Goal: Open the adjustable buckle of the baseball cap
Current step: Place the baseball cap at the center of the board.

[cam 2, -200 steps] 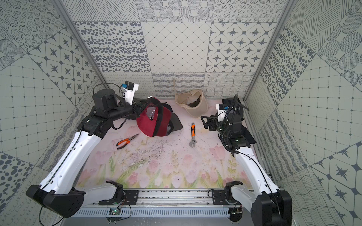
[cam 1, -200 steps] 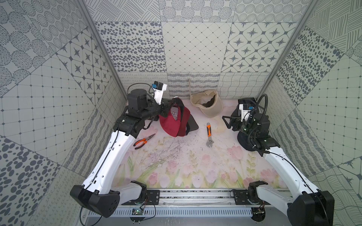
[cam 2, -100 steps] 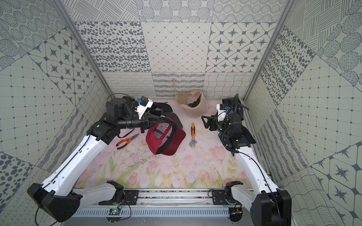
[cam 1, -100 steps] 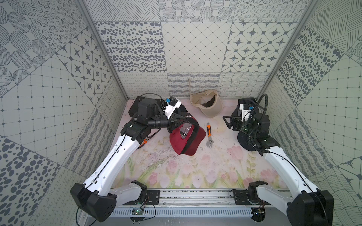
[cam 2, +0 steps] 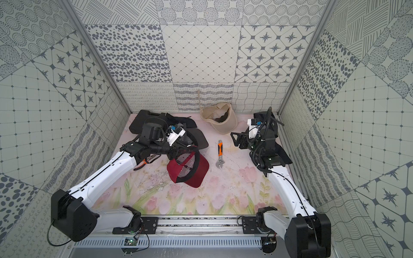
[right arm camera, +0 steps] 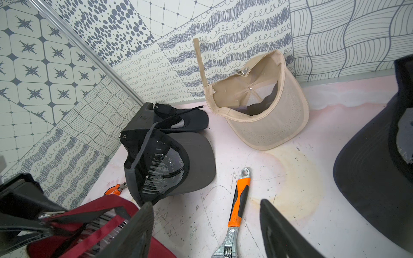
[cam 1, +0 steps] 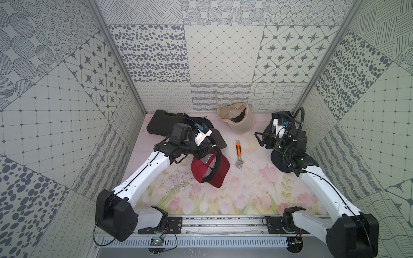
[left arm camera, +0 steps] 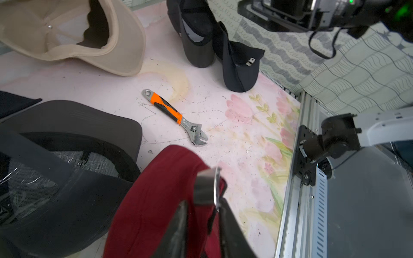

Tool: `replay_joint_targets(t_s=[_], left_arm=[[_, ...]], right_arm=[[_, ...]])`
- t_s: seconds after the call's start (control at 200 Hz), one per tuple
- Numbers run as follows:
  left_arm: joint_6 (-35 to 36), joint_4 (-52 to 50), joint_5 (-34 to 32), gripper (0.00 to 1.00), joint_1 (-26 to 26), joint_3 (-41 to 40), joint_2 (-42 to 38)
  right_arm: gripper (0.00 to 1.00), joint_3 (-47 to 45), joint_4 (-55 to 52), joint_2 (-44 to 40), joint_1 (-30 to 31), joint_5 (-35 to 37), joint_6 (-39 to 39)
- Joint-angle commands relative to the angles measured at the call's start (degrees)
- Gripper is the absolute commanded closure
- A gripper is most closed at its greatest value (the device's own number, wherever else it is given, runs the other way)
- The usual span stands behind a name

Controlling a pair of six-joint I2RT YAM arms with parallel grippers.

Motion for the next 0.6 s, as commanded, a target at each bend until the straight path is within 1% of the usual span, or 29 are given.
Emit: replay_joint_targets(t_s=[0.0, 0.055, 0.115, 0.21, 0.25, 0.255, 0.275, 0.285, 0.3, 0.39, 0.445, 0.595], left_arm=[[0.5, 4.9, -10.4, 0.49, 0.6, -0.4, 1.5], [-1.1, 6.0, -12.4, 0.43, 1.0, -0.1, 1.9], [-4.0, 8.0, -14.6, 0.4, 1.9, -0.2, 1.8], [-8.4, 14.0, -18.2, 0.35, 3.9, -1.5, 0.3], [-9.7, 16.2, -19.1, 0.31, 4.7, -2.1, -0.3], [-9.8, 16.5, -19.3, 0.3, 4.8, -2.2, -0.4], [-10.3, 17.3, -19.9, 0.12, 5.2, -2.4, -0.7], [-10.5, 17.6, -20.4, 0.05, 5.4, -2.4, -0.9], [-10.7, 18.1, -21.1, 0.02, 5.8, -2.6, -1.0], [-11.5, 18.8, -26.0, 0.01, 7.5, -3.3, -2.0], [-12.2, 19.6, -30.3, 0.01, 9.0, -4.5, -3.0], [-14.7, 24.5, -41.4, 0.01, 12.5, -11.5, -6.8]], right_arm=[[0.22, -0.8, 0.7, -0.2, -0.2, 2.4, 0.5], [0.22, -0.7, -0.1, -0.5, -0.3, 3.7, 0.1], [0.2, -0.9, -0.7, -0.9, -0.3, 5.1, -0.7], [0.17, -1.7, -1.0, -1.7, -0.3, 8.9, -1.9], [0.16, -2.1, -1.3, -2.2, -0.5, 11.0, -2.2], [0.16, -2.2, -1.3, -2.1, -0.5, 11.2, -2.2], [0.16, -2.3, -1.5, -2.4, -0.6, 12.2, -2.2], [0.16, -2.5, -1.5, -2.5, -0.8, 12.7, -2.2], [0.16, -2.7, -1.5, -2.6, -0.9, 13.2, -2.3], [0.14, -4.4, -0.6, -3.8, -2.2, 16.0, -2.6], [0.13, -6.0, 1.0, -4.5, -3.2, 17.5, -2.8], [0.08, -12.2, 9.7, -5.5, -6.0, 19.4, -2.7]])
